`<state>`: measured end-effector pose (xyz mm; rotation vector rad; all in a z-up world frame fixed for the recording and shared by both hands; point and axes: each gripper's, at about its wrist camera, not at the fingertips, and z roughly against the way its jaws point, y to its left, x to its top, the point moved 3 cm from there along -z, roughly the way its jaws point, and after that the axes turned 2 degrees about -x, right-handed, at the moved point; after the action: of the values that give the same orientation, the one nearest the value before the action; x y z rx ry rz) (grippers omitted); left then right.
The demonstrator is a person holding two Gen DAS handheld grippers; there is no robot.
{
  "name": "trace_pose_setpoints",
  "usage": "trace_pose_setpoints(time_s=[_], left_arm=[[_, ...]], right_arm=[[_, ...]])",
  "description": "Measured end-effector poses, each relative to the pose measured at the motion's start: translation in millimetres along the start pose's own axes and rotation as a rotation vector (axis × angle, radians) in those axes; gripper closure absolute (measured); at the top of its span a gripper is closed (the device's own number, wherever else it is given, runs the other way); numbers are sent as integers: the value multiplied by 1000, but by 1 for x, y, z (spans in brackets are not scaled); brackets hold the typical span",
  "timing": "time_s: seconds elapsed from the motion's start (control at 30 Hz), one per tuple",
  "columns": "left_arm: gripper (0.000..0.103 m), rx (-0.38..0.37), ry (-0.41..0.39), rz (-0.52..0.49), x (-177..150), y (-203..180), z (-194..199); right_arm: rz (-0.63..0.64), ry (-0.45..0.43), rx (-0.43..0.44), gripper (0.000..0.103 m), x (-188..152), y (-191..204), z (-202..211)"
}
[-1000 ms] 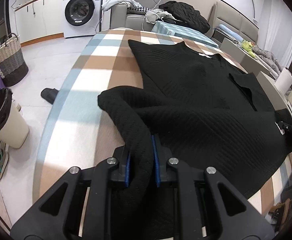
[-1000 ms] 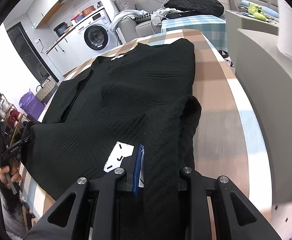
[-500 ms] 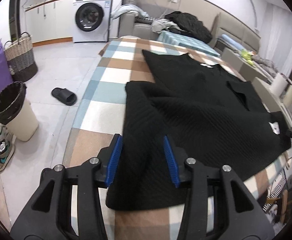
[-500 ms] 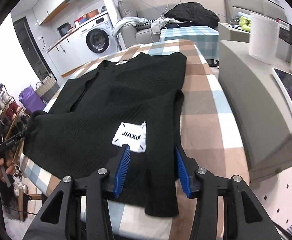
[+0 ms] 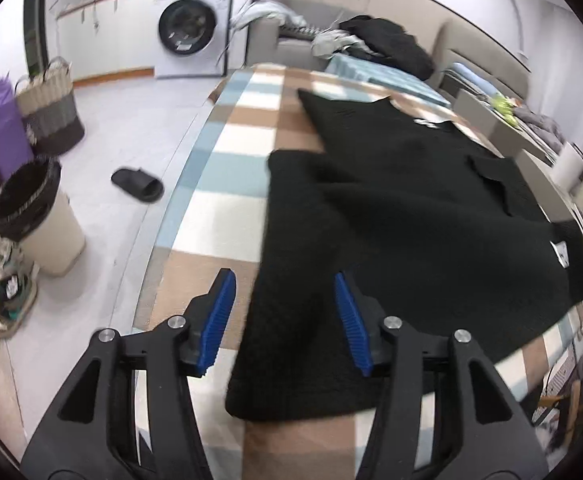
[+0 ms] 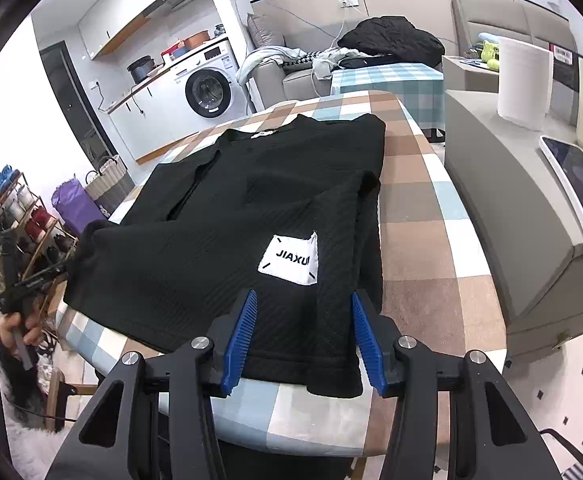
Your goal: Fold small clothes
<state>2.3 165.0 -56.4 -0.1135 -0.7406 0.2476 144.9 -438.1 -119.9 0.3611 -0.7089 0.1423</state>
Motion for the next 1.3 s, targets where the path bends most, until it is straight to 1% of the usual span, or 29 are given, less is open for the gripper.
trace_pose_setpoints(time_s=[0.1,0.13,0.17,0.2,0.23,0.33,0.4,0.6,0.63,0.67,0.73,0.77,0.83,0.87,0.9,0.93,0.97,1.03,1.13,1.23,1.3], left_arm=[[55,-29,19,48,0,6,-10],[58,-51,8,60,0,5,-9],[69,-66,-1,61,1,4,-8],[73,-82,-8,55,2,1,-6],[74,-93,-14,41,3,-4,-4],[74,-127,-36,6,7,-16,1],[74,-147,-30,13,9,-20,2],[74,-148,-13,42,18,-20,-12],[78,-150,-16,45,21,-20,-15],[88,-147,-22,49,23,-20,-18],[96,-138,-39,48,28,-21,-21],[98,-134,-50,50,30,-21,-21],[99,-129,-73,58,36,-20,-19],[100,-133,-83,61,39,-19,-17],[100,-138,-96,62,43,-19,-15],[100,-142,-117,58,48,-20,-10],[100,-142,-134,57,53,-20,-6],[100,-148,-172,56,65,-21,1],[100,-143,-206,64,85,-23,0],[100,-144,-189,96,102,-21,-16],[100,-127,-158,100,107,-20,-33]], right_arm=[[-12,-4,-1,53,3,-3,-5],[-18,-4,-1,53,3,-4,-6],[-23,-3,0,53,4,-4,-8],[-23,-3,1,53,4,-4,-9],[-23,-3,-1,53,5,-4,-9],[-19,-3,1,53,4,-5,-9],[-20,-4,3,53,4,-6,-9],[-57,0,0,53,5,-17,-16],[-60,-1,5,53,7,-17,-17],[-60,-5,6,53,9,-17,-19],[-63,-15,-3,53,13,-17,-22],[-72,-20,-15,54,16,-19,-26],[-73,-21,-37,75,20,-21,-33],[-61,-8,-70,90,21,-21,-38],[-55,-4,-85,91,23,-22,-39],[-46,-14,-78,92,25,-21,-38],[-28,-39,-62,92,29,-19,-33],[-11,-101,-57,93,38,-16,-20],[-56,-181,-28,93,59,-19,-8],[-115,-219,-48,93,77,-27,-17],[-182,-191,-50,93,87,-38,-38]])
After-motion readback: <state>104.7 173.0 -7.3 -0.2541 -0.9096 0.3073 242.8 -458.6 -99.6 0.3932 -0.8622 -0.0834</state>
